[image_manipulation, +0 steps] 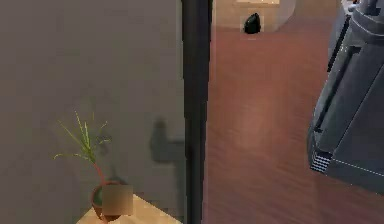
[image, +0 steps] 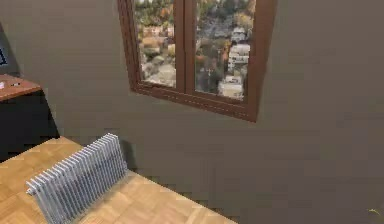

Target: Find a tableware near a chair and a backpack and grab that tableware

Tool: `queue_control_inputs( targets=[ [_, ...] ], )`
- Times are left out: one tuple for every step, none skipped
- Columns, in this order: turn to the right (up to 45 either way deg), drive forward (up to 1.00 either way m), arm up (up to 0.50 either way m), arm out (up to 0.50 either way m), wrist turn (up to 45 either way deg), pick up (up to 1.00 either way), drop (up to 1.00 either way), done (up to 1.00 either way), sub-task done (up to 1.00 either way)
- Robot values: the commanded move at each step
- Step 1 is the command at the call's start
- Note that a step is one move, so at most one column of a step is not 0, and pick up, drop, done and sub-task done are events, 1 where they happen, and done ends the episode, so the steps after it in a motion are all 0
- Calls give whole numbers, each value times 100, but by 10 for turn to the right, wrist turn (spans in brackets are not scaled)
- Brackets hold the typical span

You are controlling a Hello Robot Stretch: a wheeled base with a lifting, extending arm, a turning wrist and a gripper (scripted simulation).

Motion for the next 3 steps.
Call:
queue_control_inputs(
  targets=[
    [450,0,0,0,0,0,0,0,0],
    [450,0,0,0,0,0,0,0,0],
    [270,0,0,0,0,0,0,0,0]
  ],
)
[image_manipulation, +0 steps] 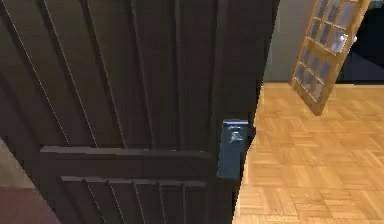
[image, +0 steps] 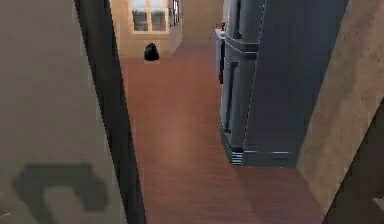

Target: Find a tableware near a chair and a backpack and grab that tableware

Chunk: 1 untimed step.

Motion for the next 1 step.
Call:
queue_control_inputs(
  targets=[
    [0,90,0,0,0,0,0,0,0]
  ],
)
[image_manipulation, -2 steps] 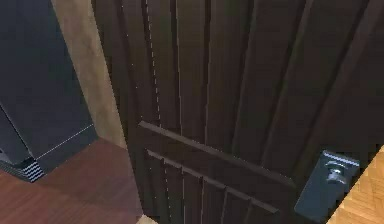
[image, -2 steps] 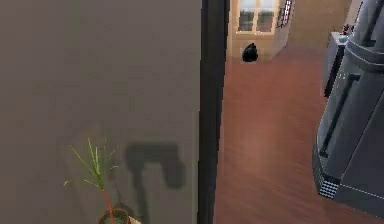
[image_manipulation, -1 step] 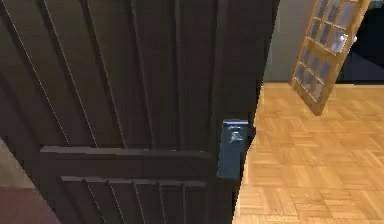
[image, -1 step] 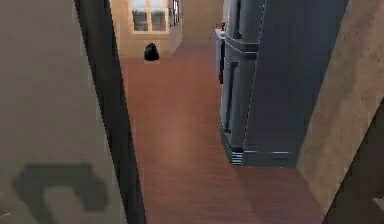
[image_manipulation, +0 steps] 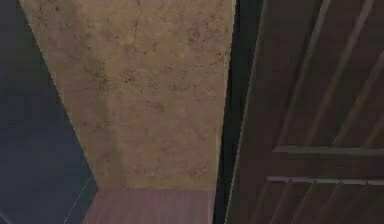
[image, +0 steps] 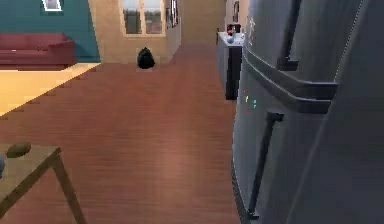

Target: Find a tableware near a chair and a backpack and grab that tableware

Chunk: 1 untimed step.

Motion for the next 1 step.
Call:
queue_control_inputs(
  targets=[
    [-210,0,0,0,0,0,0,0,0]
  ],
)
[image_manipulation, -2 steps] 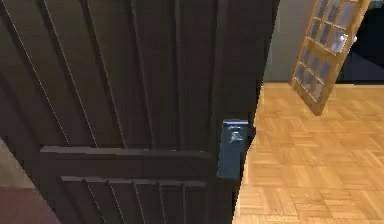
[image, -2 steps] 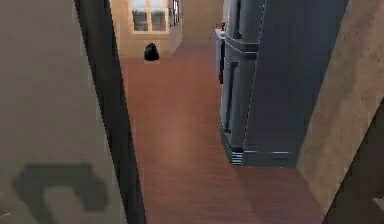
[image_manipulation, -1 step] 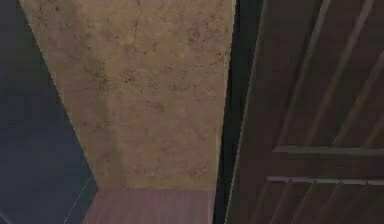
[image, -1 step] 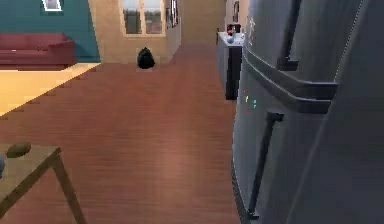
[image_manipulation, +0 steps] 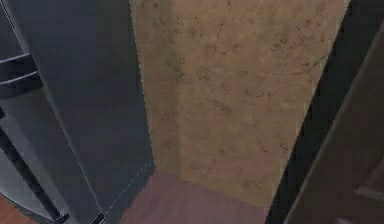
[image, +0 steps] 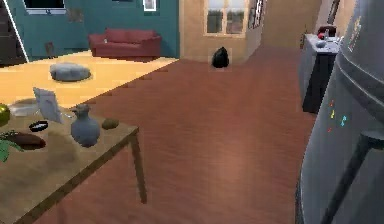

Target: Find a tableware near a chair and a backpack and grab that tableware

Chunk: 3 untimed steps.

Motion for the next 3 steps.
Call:
queue_control_inputs(
  targets=[
    [0,100,0,0,0,0,0,0,0],
    [-30,0,0,0,0,0,0,0,0],
    [0,30,0,0,0,0,0,0,0]
  ],
)
